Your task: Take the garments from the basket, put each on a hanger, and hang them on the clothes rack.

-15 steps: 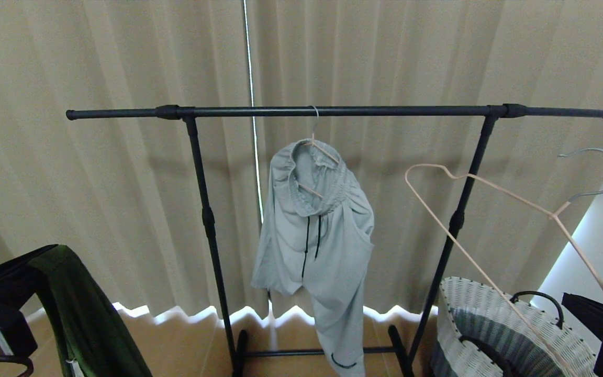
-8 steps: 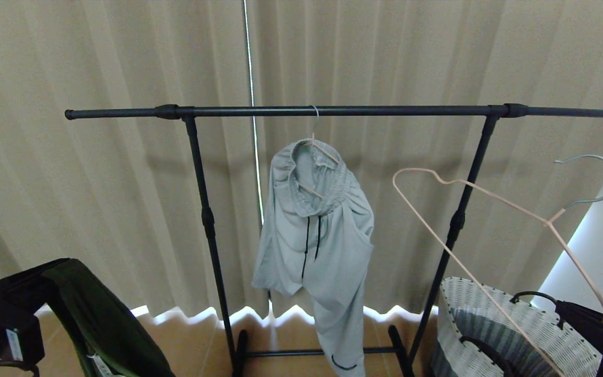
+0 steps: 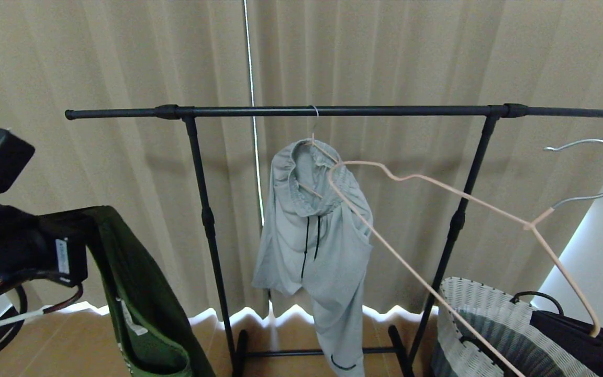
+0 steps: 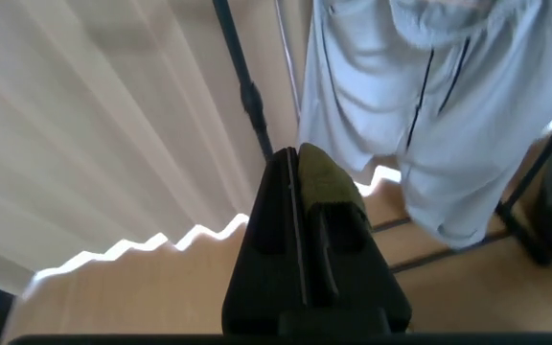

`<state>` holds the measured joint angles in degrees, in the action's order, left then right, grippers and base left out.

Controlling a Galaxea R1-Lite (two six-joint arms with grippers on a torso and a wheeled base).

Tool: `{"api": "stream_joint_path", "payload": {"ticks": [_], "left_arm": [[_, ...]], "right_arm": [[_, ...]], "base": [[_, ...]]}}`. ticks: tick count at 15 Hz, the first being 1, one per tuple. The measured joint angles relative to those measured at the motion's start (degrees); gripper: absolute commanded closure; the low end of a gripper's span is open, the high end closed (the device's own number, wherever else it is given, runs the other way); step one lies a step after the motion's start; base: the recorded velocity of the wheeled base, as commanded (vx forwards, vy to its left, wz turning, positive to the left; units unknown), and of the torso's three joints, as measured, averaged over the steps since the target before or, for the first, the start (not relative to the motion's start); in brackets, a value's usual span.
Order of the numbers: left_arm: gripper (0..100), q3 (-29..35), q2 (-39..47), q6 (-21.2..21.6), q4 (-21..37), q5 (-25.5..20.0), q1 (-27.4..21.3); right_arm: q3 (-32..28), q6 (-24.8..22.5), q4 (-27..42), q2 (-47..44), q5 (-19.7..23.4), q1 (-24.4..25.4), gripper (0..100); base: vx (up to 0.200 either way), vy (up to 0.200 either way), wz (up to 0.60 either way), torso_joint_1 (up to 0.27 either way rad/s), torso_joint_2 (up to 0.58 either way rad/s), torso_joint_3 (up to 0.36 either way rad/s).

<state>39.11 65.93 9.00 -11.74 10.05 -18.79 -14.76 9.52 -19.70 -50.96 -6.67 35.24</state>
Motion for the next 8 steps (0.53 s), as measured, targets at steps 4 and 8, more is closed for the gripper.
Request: {"api": "stream_joint_path", "payload": {"ticks": [4, 8], "left_arm": [[100, 8.85, 9.75, -4.46, -0.07, 7.88, -3.69], [100, 16.2, 16.82, -6.44, -0.4, 12.03, -5.49]], "right_arm": [[-6.86, 5.58, 1.01, -7.64, 0.38, 13.35, 100], [-12.08, 7.17, 1.34, -16.35, 0.44, 19.43, 100]], "base": [[0.0, 0.0, 0.0, 0.0, 0.0, 0.0], [0.0, 0.0, 0.0, 0.0, 0.0, 0.0]]}}
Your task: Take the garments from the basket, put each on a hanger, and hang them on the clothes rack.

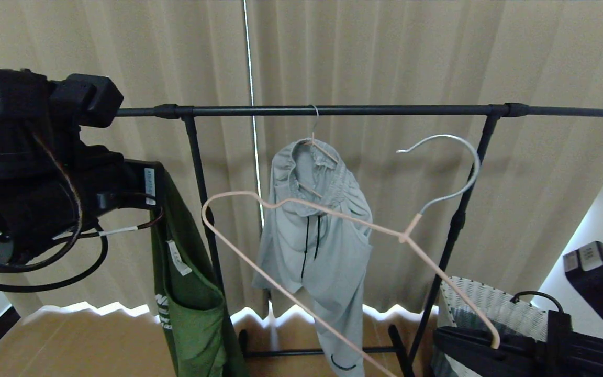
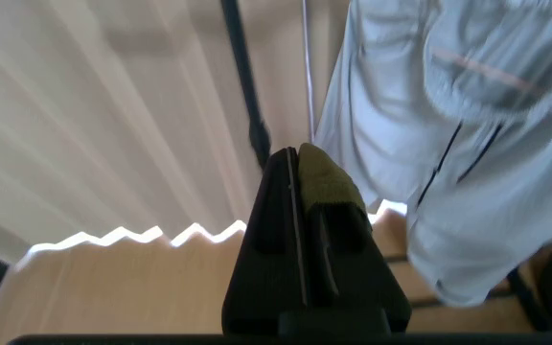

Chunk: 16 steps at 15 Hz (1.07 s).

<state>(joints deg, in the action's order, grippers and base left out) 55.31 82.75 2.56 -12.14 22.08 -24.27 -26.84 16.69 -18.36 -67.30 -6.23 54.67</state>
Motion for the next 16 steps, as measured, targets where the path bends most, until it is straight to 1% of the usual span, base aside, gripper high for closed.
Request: {"api": "stream_joint_path", "payload": {"ticks": [2, 4, 8, 16], "left_arm": [[100, 1.94, 2.0, -2.01, -0.3, 0.99, -0.67], [100, 2.71, 3.06, -2.29, -0.33, 1.29, -0.87], [100, 2.82, 3.61, -2.29, -0.33, 1.73, -0.95], [100, 1.99, 3.33, -2.02, -0.22, 2.41, -0.94]], "right_arm": [[-2.29, 0.02, -0.3, -4.05, -0.01, 1.55, 100], [-4.18, 0.11, -0.41, -7.06, -0.06, 2.71, 100], [-6.42, 0.24, -0.46, -10.73, -0.44, 3.12, 100], [-12.52, 0.38, -0.5, -17.24, -0.83, -2.26, 100]], "base": [[0.0, 0.0, 0.0, 0.0, 0.0, 0.0], [0.0, 0.0, 0.0, 0.0, 0.0, 0.0], [0.0, 0.0, 0.0, 0.0, 0.0, 0.0], [0.0, 0.0, 0.0, 0.0, 0.0, 0.0]]}}
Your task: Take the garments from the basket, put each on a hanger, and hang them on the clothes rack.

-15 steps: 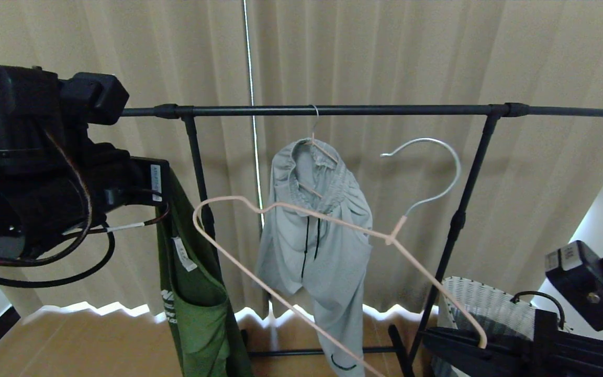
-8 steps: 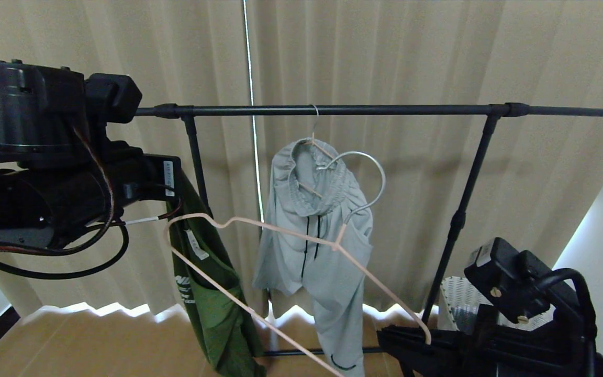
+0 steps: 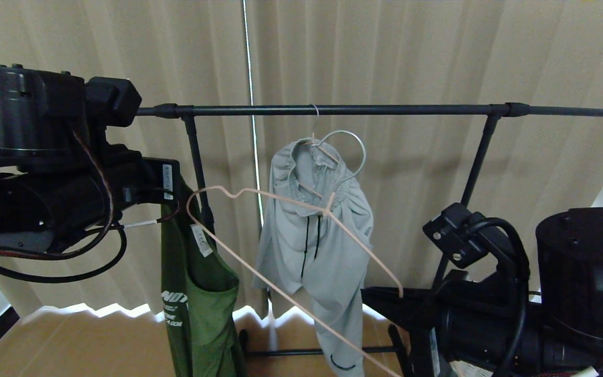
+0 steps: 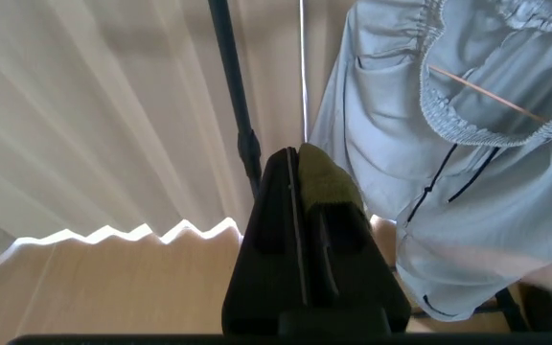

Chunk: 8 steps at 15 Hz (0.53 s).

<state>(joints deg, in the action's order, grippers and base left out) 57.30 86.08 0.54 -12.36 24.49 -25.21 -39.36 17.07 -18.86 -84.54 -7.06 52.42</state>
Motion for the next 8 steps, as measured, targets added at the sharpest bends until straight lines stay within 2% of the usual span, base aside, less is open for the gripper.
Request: {"api": "stream_joint_path", "payload": {"ticks": [8], "left_arm": [[100, -0.49, -0.22, 0.12, -0.11, 0.77, -1.44]], "right_arm": [[-1.89, 0.09, -1.33, -1.71, 0.0, 0.44, 100]], "base": [[0.0, 0.0, 0.0, 0.0, 0.0, 0.0]]}}
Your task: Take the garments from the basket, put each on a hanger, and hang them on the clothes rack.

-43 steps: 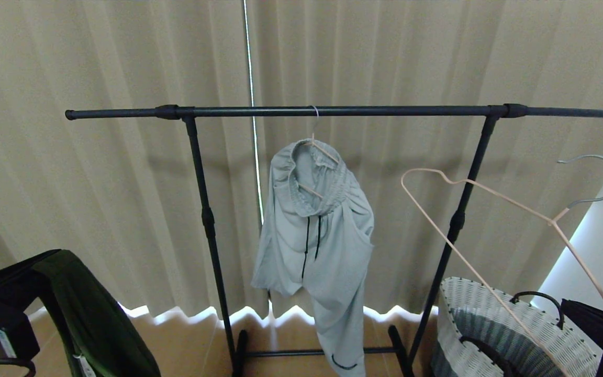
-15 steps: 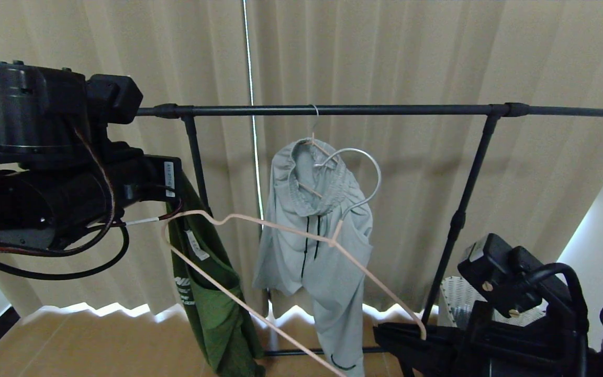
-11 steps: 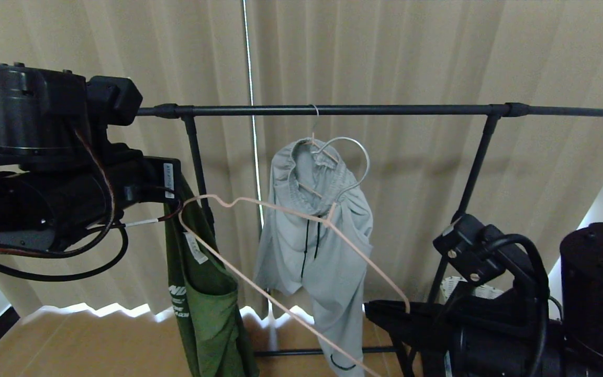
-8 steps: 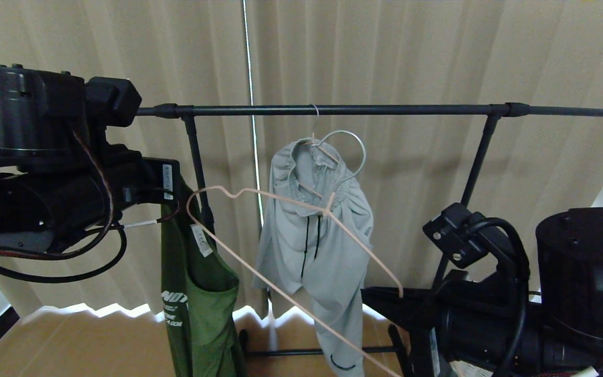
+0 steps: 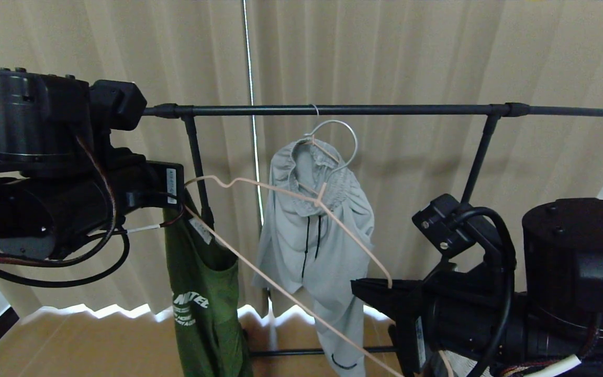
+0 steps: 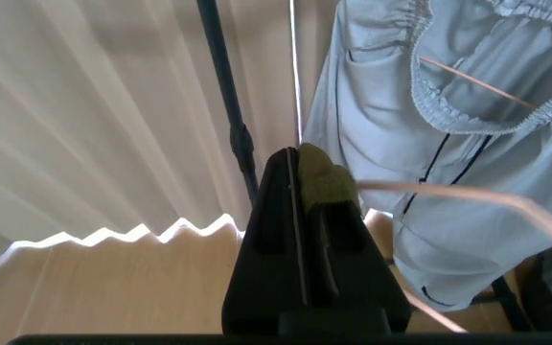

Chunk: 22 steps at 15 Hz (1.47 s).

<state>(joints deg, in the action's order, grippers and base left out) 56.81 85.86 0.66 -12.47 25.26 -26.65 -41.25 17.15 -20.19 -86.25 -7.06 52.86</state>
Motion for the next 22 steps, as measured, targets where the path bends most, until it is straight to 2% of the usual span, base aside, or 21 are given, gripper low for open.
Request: {"api": "stream_joint_path", "payload": {"ticks": [5, 10, 14, 22], "left_arm": [[100, 0.71, 0.09, 0.07, 0.02, 1.15, -0.22], [100, 0.38, 0.06, 0.18, 0.07, 1.1, -0.68], [100, 0.72, 0.05, 4.29, 0.07, 0.82, 0.11], [100, 0.02, 0.57, 4.62, 0.02, 1.04, -1.84]], "right_arm": [[0.46, -0.02, -0.37, 0.72, -0.18, 2.54, 100], [-0.04, -0.21, -1.89, 0.61, -0.13, 2.76, 100], [2.8, -0.16, -2.06, 1.68, 0.44, 2.88, 100], [3.02, -0.09, -2.11, 1.94, -0.29, 3.36, 100]], "base": [[0.0, 0.0, 0.0, 0.0, 0.0, 0.0], [0.0, 0.0, 0.0, 0.0, 0.0, 0.0], [0.0, 0.0, 0.0, 0.0, 0.0, 0.0], [0.0, 0.0, 0.0, 0.0, 0.0, 0.0]]}}
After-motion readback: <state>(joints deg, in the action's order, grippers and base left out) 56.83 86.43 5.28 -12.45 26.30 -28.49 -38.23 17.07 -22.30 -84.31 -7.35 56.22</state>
